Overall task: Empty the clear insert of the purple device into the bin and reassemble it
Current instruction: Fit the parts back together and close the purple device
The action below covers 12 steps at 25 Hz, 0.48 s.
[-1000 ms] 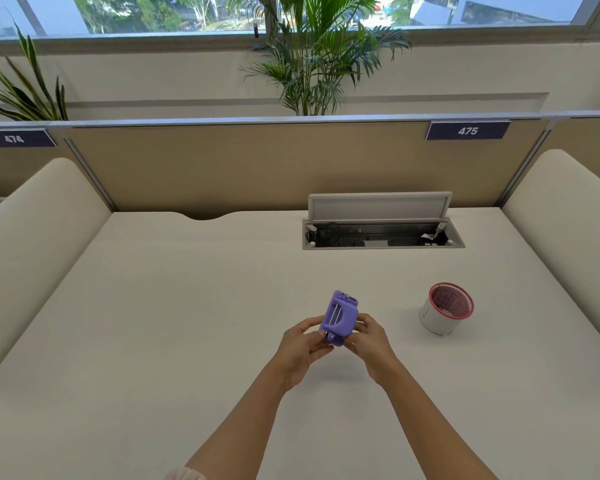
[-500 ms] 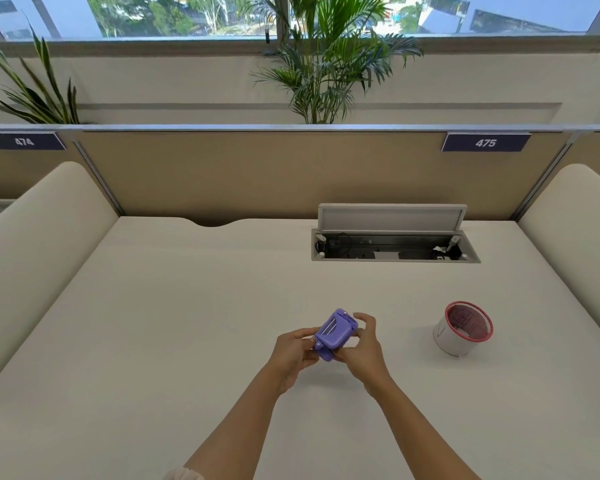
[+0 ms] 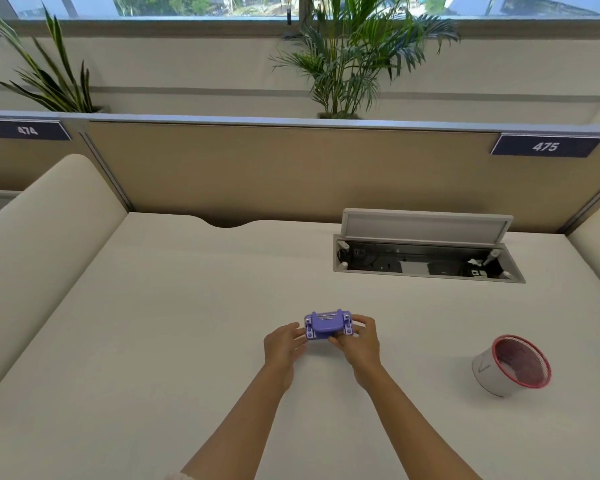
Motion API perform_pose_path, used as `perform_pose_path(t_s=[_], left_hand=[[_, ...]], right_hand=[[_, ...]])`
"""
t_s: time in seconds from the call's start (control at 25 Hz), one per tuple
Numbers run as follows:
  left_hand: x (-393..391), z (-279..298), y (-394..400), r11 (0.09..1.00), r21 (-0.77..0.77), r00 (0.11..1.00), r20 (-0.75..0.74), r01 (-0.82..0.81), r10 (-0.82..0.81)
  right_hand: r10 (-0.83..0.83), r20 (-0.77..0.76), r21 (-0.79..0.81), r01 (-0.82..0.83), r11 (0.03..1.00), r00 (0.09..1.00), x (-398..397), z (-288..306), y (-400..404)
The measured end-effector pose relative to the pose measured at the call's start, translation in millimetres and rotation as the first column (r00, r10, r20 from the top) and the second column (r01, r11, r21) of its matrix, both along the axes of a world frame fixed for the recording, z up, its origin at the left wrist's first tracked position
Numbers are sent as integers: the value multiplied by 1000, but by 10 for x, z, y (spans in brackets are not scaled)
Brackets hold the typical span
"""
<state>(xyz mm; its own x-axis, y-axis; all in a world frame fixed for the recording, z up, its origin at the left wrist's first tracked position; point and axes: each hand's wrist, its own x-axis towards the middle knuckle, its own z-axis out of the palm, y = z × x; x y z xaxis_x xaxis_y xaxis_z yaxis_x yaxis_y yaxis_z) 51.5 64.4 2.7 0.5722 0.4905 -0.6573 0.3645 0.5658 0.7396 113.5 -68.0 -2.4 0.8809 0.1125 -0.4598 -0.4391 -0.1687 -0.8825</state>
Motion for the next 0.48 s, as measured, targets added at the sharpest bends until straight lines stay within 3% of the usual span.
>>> perform_pose_path(t_s=[0.48], left_hand=[[546,-264,496,965,260,999,40,14,-25]], right_hand=[[212,169,-226,-172,959,962,581,-382,741]])
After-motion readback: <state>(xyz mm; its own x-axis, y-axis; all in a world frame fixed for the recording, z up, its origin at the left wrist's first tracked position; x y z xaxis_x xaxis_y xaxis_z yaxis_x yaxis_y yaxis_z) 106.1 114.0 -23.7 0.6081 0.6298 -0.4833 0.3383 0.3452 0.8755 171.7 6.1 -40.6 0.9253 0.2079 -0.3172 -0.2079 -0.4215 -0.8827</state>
